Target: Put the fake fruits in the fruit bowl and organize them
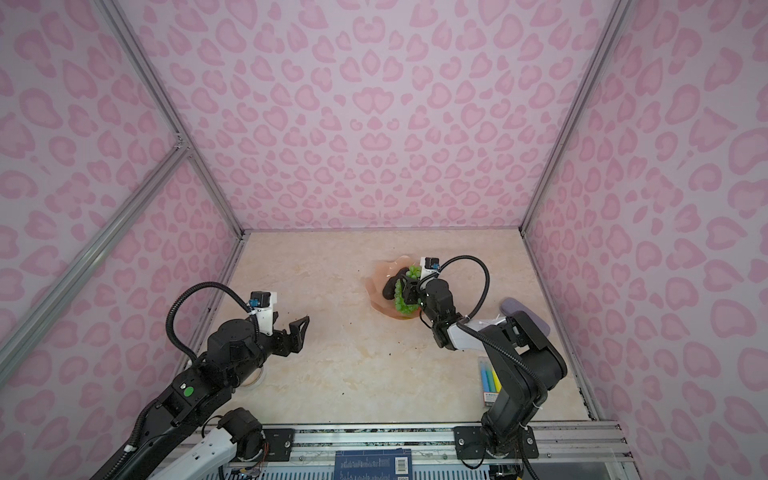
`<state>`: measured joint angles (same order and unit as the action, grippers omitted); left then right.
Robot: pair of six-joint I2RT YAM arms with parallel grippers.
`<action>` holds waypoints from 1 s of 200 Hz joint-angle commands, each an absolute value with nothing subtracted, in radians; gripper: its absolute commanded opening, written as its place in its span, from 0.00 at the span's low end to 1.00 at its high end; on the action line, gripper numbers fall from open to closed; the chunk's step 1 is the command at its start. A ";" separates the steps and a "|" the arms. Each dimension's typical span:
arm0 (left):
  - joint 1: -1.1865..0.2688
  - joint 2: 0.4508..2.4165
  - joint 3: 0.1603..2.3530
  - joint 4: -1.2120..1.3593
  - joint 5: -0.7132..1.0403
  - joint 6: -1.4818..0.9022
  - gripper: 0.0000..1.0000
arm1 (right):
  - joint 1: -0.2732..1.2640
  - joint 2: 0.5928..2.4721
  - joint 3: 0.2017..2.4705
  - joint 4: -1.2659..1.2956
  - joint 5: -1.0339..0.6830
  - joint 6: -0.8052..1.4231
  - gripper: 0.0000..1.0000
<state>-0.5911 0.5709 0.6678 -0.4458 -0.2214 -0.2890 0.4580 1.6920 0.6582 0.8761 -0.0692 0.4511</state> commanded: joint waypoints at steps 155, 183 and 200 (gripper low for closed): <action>-0.589 0.576 0.638 -0.307 -0.356 -0.227 0.94 | 0.403 1.226 0.713 0.323 0.038 0.198 0.99; -0.589 0.537 0.557 -0.190 -0.490 -0.160 0.98 | 0.385 1.080 0.636 0.155 0.235 0.100 0.99; -0.571 0.532 0.501 -0.083 -0.582 -0.120 0.98 | 0.356 1.036 0.560 0.171 0.320 0.081 0.99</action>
<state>-0.5888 0.5377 0.5552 -0.2741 -0.4225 -0.1974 0.3836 1.0801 0.6327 0.2844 0.1402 0.1543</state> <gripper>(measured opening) 0.993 0.986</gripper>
